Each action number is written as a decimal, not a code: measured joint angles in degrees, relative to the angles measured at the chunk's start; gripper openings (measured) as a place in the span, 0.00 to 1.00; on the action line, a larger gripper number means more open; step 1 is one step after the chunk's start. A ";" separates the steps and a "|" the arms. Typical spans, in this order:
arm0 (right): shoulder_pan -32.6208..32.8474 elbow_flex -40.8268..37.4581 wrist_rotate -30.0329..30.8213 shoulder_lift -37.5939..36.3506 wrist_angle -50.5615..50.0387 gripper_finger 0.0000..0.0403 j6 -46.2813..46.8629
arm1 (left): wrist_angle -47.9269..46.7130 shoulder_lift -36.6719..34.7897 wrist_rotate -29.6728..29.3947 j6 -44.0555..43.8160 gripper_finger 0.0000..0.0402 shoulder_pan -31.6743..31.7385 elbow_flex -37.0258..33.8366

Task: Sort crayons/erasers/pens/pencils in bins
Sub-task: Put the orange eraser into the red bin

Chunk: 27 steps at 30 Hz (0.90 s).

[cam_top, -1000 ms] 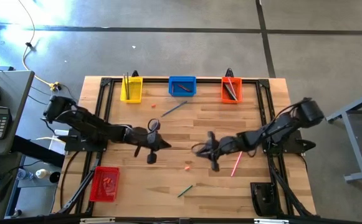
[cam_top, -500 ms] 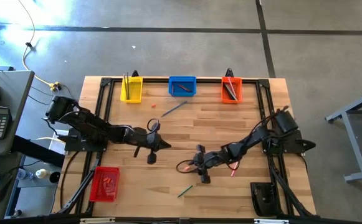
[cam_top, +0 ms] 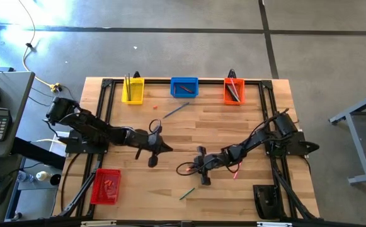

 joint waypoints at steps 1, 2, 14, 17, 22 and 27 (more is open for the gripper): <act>0.01 0.00 0.20 -0.04 0.20 0.02 0.11 | 0.04 -0.02 0.20 0.28 0.00 -0.41 0.00; 0.03 -0.02 0.64 -0.20 0.17 0.03 0.49 | 0.04 0.00 0.31 1.16 0.00 -1.06 0.00; 0.01 -0.09 4.59 -5.31 9.58 0.01 7.36 | -0.22 0.01 -19.66 25.92 0.19 -18.97 5.02; 0.04 -0.09 3.81 -5.31 14.46 0.00 8.78 | -0.21 1.56 -25.01 32.17 0.24 -22.01 7.04; 0.01 -0.09 1.44 -5.31 20.86 0.00 7.75 | -0.32 6.94 -33.82 39.28 0.28 -24.68 11.03; 0.04 -0.09 0.39 -5.31 22.23 0.00 7.74 | 0.34 12.46 -38.69 42.60 0.28 -25.33 15.63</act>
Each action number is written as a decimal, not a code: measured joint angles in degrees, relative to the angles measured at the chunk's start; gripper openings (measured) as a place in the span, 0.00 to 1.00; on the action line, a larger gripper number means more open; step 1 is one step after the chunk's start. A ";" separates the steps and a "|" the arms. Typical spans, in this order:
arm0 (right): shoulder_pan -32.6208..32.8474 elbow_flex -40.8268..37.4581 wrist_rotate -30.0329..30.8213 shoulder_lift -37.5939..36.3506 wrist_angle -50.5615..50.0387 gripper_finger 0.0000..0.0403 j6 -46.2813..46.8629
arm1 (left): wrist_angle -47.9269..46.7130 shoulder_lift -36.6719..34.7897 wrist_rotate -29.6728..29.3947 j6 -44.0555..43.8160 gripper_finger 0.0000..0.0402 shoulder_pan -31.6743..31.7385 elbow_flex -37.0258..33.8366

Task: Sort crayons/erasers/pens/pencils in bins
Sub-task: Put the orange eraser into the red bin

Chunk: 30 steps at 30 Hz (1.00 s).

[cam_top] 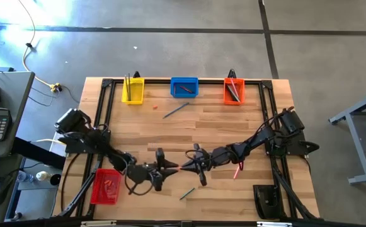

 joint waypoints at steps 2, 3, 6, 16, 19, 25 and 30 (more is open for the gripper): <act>0.00 0.00 -0.14 0.00 -0.02 0.00 -0.03 | 0.71 1.77 -1.65 0.10 0.28 -0.01 1.68; 0.00 0.00 -0.16 0.00 -0.03 0.00 -0.07 | 1.03 2.42 -2.56 0.36 0.28 -0.01 2.22; 0.04 0.00 -0.73 0.00 -0.07 0.00 -0.22 | 1.86 3.48 -3.25 1.92 0.28 -0.01 3.08; 0.02 0.02 -0.97 -0.04 -0.22 0.00 0.81 | 2.90 3.11 -6.37 5.50 0.18 -1.86 3.08; 0.02 0.02 -0.97 -0.04 -0.13 0.00 1.22 | 2.91 3.11 -6.21 5.51 0.15 -1.89 3.08; 0.09 0.02 -1.18 -0.04 -0.20 0.00 1.27 | 2.98 3.06 -4.06 5.32 0.13 -1.51 3.08; 0.02 0.00 -1.27 -0.02 -0.17 0.00 1.51 | 3.00 3.06 -3.63 5.05 0.15 -0.60 3.08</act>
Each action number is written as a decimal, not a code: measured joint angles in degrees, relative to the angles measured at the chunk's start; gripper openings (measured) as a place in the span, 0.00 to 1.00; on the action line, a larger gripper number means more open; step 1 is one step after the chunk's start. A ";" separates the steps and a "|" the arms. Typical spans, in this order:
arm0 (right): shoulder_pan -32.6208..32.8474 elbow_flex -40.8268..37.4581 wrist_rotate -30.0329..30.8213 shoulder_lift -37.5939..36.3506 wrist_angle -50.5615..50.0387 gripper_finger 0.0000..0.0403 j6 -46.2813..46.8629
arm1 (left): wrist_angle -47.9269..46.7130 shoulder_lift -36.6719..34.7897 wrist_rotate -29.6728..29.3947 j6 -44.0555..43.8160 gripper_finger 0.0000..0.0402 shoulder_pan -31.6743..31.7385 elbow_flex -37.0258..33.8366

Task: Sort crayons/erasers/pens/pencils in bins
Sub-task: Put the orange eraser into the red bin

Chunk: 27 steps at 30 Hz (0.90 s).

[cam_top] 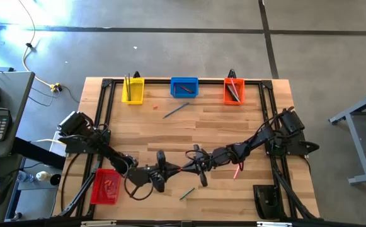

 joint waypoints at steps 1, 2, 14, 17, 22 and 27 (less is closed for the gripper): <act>0.00 0.00 0.00 0.00 0.06 0.00 0.08 | 0.09 0.00 0.18 0.00 0.16 0.07 0.00; 0.00 0.00 -0.07 0.00 0.12 0.00 0.16 | 0.17 0.00 0.72 -0.02 0.16 0.11 0.00; 0.07 0.00 0.06 0.00 0.05 0.00 -0.45 | 1.07 0.00 2.26 0.44 0.09 0.18 0.00; 0.07 0.00 0.08 0.00 -0.24 0.03 -3.16 | 1.01 0.00 2.03 0.45 0.04 0.30 0.00; 0.02 0.00 0.37 0.00 -0.66 0.10 -5.51 | 0.20 0.00 1.84 0.37 0.02 0.44 0.00; 0.00 0.00 0.49 0.02 -1.37 0.22 -5.44 | -1.26 -0.01 1.58 -0.88 0.01 0.44 0.01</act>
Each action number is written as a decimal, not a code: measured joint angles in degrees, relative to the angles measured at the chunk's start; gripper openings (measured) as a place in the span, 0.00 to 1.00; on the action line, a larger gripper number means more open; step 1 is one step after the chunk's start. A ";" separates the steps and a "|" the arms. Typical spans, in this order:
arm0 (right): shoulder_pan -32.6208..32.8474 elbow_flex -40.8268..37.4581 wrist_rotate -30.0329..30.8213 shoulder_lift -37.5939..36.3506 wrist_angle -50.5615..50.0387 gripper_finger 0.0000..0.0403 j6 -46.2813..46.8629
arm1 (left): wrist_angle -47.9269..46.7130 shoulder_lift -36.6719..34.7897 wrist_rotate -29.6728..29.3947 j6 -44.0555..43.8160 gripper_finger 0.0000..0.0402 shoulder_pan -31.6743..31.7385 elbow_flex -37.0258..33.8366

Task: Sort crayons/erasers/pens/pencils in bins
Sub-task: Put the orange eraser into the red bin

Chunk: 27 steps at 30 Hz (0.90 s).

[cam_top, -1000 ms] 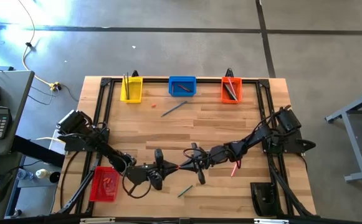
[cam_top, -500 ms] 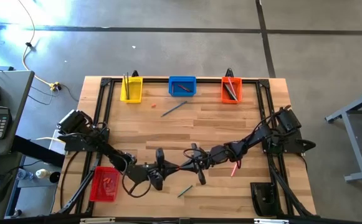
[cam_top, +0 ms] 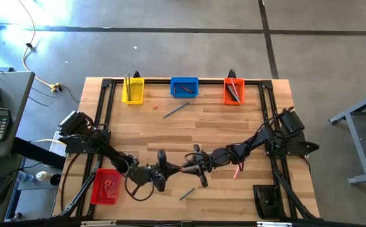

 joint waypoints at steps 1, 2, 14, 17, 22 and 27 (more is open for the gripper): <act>0.00 0.00 -0.02 0.02 -0.01 0.25 0.03 | -0.47 -0.05 -0.10 -0.63 0.01 0.00 -0.01; 0.00 0.00 -0.02 0.04 -0.03 0.27 0.23 | -1.02 -0.07 -0.16 -1.41 0.01 0.00 0.01; -0.02 0.04 2.68 0.00 -1.34 0.52 -2.26 | -11.03 -1.25 -0.90 -7.99 0.01 -1.62 -0.08; 0.04 0.04 2.53 0.00 -2.28 0.50 -2.66 | -18.10 -5.12 -0.78 -10.70 0.01 -3.63 -0.08; 0.04 0.04 3.94 0.00 -2.54 0.36 -5.02 | -33.60 -16.26 1.89 -20.97 0.01 -6.07 0.01; -0.03 0.04 4.00 0.00 -2.54 0.15 -8.27 | -56.21 -24.83 10.86 -38.59 0.01 -8.52 4.47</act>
